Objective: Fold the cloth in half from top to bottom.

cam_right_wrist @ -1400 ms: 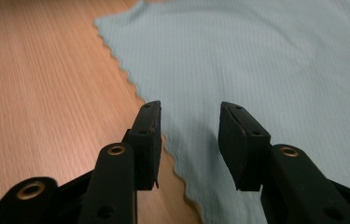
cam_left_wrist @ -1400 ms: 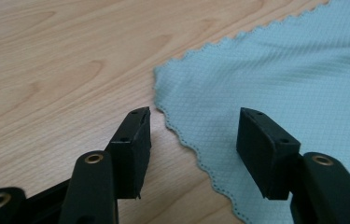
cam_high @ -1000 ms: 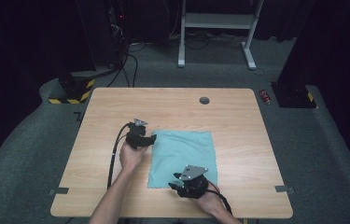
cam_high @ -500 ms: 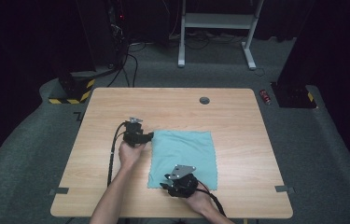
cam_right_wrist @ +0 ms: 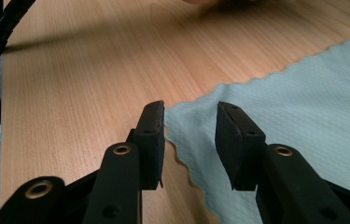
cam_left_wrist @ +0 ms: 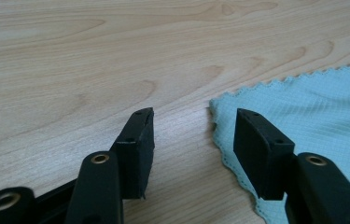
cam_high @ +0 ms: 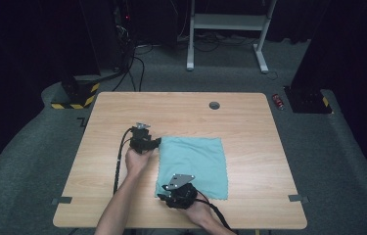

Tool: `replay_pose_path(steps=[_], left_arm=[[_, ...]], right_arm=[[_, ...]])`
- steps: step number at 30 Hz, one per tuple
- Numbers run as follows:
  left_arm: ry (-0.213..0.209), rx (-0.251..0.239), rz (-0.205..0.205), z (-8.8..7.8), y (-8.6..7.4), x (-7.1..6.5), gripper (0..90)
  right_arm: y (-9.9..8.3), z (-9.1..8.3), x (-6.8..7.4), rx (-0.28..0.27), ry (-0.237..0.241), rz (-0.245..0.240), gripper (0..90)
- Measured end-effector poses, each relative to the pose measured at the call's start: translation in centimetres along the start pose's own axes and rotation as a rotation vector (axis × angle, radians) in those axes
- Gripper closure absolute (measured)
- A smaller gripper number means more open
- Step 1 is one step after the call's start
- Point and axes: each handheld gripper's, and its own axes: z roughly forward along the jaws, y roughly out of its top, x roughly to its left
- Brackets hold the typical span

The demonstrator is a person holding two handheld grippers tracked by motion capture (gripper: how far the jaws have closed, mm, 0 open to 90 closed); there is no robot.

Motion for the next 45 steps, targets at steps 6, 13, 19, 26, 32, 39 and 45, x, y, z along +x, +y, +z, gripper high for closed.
replay_pose_path(steps=[6,13,19,26,32,39,45], left_arm=[[-0.010,0.004,0.000,0.0,0.0,-0.1,48.8],[-0.020,0.037,0.012,0.2,0.7,-0.4,48.1],[0.009,0.034,0.038,0.0,2.0,-1.1,48.1],[0.027,0.058,0.018,1.2,1.7,-0.8,49.7],[0.037,0.097,0.074,1.6,2.4,-1.7,63.2],[0.017,0.103,0.063,1.8,2.5,-1.8,88.2],[-0.017,0.086,0.027,1.3,2.7,-1.4,89.5]], right_arm=[[0.4,0.7,0.6,0.012,0.006,-0.009,65.0],[0.6,1.1,1.0,0.033,-0.019,-0.030,70.6],[0.7,1.1,1.0,0.044,-0.041,-0.048,75.5],[0.7,1.1,1.0,0.046,-0.050,-0.057,79.7],[0.7,1.1,1.1,0.051,-0.076,-0.060,87.1],[0.8,1.0,1.2,0.055,-0.087,-0.063,89.9],[0.7,0.5,1.3,0.033,-0.080,-0.055,90.0]])
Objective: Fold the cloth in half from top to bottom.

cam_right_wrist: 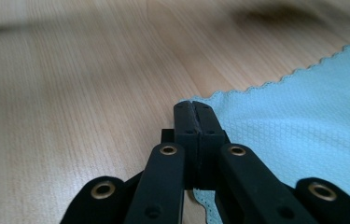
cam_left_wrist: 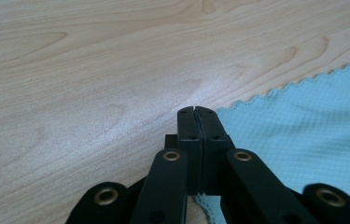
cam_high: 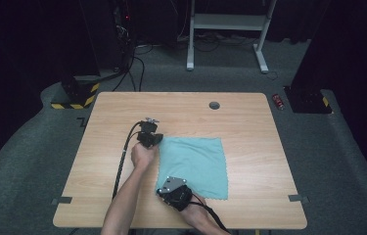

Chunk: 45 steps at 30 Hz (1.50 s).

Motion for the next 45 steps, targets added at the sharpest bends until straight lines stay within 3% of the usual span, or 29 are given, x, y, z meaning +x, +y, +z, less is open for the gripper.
replay_pose_path(steps=[6,13,15,24,36,45], left_arm=[[-0.027,-0.030,-0.002,-1.0,0.4,0.2,89.8],[-0.041,-0.053,0.030,-2.1,1.6,-0.1,89.9],[-0.034,-0.041,0.047,-2.2,1.8,-0.1,89.9],[-0.021,-0.042,0.042,-2.9,1.9,0.4,90.0],[0.004,-0.049,0.046,-5.1,1.9,1.9,90.0],[-0.024,-0.050,0.062,-3.7,2.5,-0.1,90.0]], right_arm=[[0.5,-0.7,0.0,-0.036,0.006,0.004,90.0],[1.2,-1.4,0.0,-0.065,0.011,0.013,90.0],[1.4,-1.6,-0.1,-0.071,0.013,0.017,90.0],[2.0,-2.0,0.0,-0.092,0.026,0.035,90.0],[3.3,-2.2,0.4,-0.125,0.059,0.041,90.0],[1.9,-3.2,-0.2,-0.125,0.033,0.051,90.0]])
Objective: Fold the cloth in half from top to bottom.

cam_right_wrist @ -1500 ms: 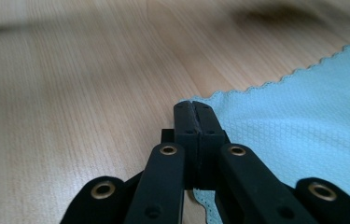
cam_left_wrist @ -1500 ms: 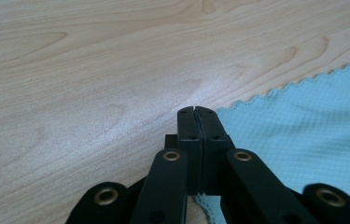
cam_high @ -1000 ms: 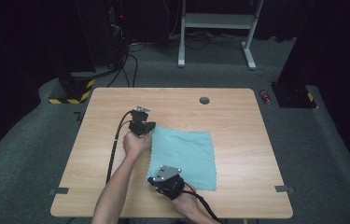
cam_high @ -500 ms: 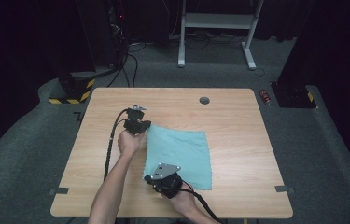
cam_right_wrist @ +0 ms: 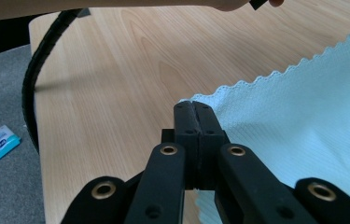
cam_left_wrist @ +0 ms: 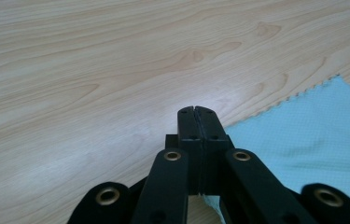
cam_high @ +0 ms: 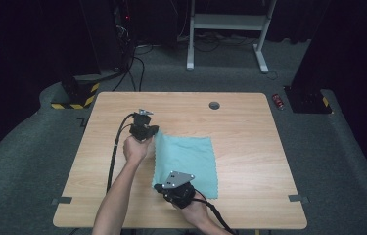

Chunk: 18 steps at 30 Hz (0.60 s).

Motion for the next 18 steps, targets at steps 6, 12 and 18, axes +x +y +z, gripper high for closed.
replay_pose_path(steps=[6,12,18], left_arm=[[-0.038,0.011,0.019,2.2,0.2,-2.2,90.0],[-0.070,0.012,0.045,3.6,1.0,-4.2,90.0],[-0.094,0.006,0.071,4.4,1.7,-6.1,90.0]], right_arm=[[-1.8,-1.5,-0.9,0.007,-0.035,0.028,90.0],[-3.7,-3.0,-1.7,0.010,-0.069,0.075,90.0],[-5.3,-4.4,-2.1,0.005,-0.102,0.104,90.0]])
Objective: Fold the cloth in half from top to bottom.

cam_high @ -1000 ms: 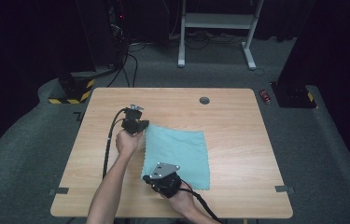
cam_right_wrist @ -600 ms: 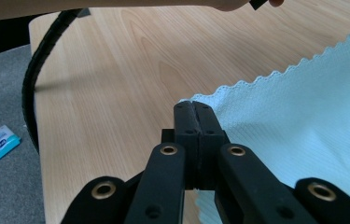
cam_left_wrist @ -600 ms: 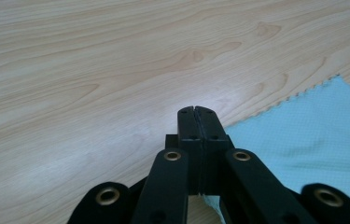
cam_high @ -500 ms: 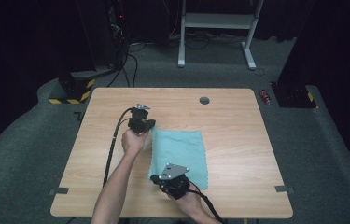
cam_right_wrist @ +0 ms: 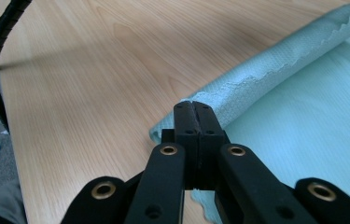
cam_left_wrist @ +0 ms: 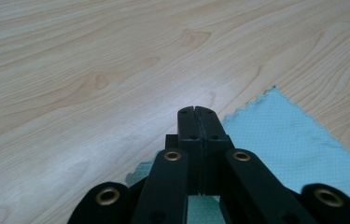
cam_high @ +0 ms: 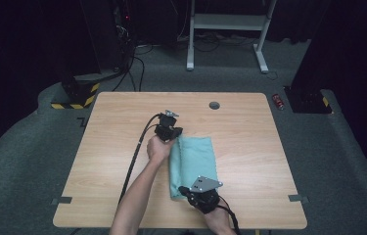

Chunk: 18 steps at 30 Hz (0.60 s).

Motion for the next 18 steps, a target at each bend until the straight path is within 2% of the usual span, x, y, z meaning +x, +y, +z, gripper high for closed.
replay_pose_path(steps=[4,14,18], left_arm=[[-0.016,0.000,-0.009,0.8,0.2,-0.9,90.0],[-0.037,0.025,0.049,3.1,1.4,-3.9,90.0],[-0.037,0.029,0.053,3.7,1.6,-4.7,90.0]], right_arm=[[-1.0,-1.1,-0.6,-0.005,-0.025,0.017,90.0],[-3.5,-3.8,-2.4,-0.006,-0.080,0.072,90.0],[-4.1,-4.3,-2.8,-0.007,-0.089,0.085,90.0]])
